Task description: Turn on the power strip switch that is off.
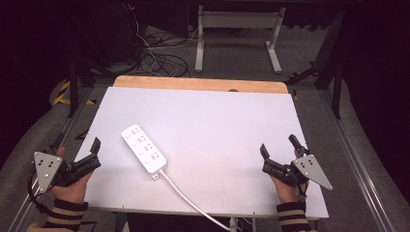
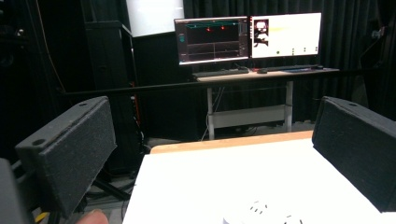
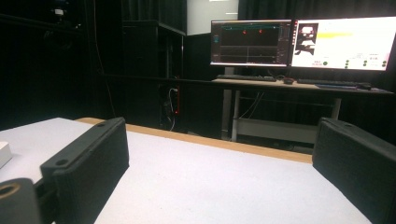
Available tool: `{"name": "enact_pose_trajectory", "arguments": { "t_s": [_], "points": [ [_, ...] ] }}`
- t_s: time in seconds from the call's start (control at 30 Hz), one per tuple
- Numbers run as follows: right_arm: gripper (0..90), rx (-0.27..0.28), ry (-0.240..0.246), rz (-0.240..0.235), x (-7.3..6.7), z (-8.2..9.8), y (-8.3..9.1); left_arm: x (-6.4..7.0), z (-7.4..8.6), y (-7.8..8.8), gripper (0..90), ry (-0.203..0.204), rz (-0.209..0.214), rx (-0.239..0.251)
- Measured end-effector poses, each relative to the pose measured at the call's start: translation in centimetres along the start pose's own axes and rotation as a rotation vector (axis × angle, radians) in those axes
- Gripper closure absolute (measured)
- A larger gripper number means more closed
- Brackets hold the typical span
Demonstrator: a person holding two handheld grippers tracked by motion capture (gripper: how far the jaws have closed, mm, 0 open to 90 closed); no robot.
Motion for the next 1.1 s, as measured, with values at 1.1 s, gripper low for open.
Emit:
{"name": "enact_pose_trajectory", "arguments": {
  "t_s": [1.1],
  "points": [
    [4.0,0.003,-0.001,0.016,0.62,-0.06,0.48,-0.22,0.10,0.07,0.2,0.005,-0.013,0.007]
  ]
}}
Point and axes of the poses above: each handheld gripper's, and its own axes: y roughly backward along the jaws, z roughly out of its underside, x roughly to its right, the point moved 6 cm from there along -y, roughly forward along the jaws, and after that the axes turned 5 degrees about -x, right-handed, at the moved point
